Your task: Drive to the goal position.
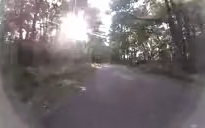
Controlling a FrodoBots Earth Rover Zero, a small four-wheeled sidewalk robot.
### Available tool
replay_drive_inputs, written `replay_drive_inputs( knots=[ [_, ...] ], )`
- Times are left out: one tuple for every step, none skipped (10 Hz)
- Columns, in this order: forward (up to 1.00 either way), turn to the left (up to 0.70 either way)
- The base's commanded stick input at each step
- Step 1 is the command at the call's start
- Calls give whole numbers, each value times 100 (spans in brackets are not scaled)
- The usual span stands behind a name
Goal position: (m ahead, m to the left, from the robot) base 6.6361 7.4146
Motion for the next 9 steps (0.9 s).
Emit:
replay_drive_inputs(
  knots=[
    [70,-1],
    [70,-1],
    [70,-1],
    [70,-1],
    [70,-1],
    [70,-1],
    [70,-1],
    [70,-1],
    [70,-1]
  ],
)
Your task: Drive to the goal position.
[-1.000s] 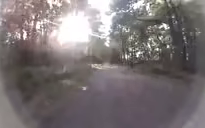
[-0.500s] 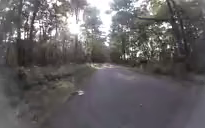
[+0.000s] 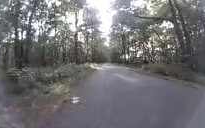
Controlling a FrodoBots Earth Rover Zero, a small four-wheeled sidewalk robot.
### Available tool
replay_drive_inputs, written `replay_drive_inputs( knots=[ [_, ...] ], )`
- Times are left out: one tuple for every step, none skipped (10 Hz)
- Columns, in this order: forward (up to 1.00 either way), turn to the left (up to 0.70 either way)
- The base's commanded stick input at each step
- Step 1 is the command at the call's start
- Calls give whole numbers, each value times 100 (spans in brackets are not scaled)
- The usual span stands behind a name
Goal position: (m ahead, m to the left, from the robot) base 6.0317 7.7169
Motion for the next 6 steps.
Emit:
replay_drive_inputs(
  knots=[
    [70,-1],
    [70,-1],
    [70,-1],
    [70,-1],
    [70,-1],
    [70,-1]
  ],
)
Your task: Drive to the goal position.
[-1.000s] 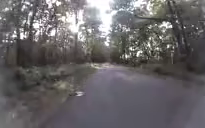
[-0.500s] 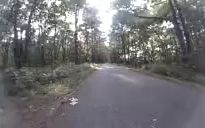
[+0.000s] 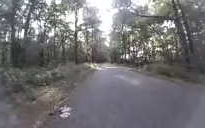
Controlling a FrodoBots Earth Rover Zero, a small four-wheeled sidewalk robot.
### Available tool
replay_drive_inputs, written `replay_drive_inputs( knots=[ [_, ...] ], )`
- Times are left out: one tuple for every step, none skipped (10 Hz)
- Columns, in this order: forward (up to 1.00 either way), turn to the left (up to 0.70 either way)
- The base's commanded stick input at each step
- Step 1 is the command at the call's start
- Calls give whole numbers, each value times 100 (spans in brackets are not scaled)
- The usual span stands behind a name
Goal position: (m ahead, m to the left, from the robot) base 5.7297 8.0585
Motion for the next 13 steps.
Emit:
replay_drive_inputs(
  knots=[
    [70,-1],
    [70,-1],
    [70,-1],
    [70,-1],
    [70,-1],
    [70,-1],
    [70,-1],
    [70,-1],
    [70,-1],
    [70,-1],
    [70,-1],
    [70,-1],
    [70,-1]
  ],
)
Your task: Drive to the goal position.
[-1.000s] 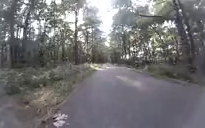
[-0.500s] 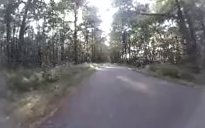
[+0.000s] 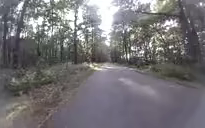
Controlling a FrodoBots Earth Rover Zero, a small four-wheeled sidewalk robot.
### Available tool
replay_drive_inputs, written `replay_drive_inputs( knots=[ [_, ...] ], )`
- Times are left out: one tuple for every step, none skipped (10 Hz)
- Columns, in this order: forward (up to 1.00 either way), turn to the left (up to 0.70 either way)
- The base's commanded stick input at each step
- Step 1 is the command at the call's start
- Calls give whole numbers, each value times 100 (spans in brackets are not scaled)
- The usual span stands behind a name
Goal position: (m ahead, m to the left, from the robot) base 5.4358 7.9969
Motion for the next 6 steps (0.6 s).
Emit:
replay_drive_inputs(
  knots=[
    [70,-1],
    [70,-1],
    [70,-1],
    [70,-1],
    [70,-1],
    [70,-1]
  ],
)
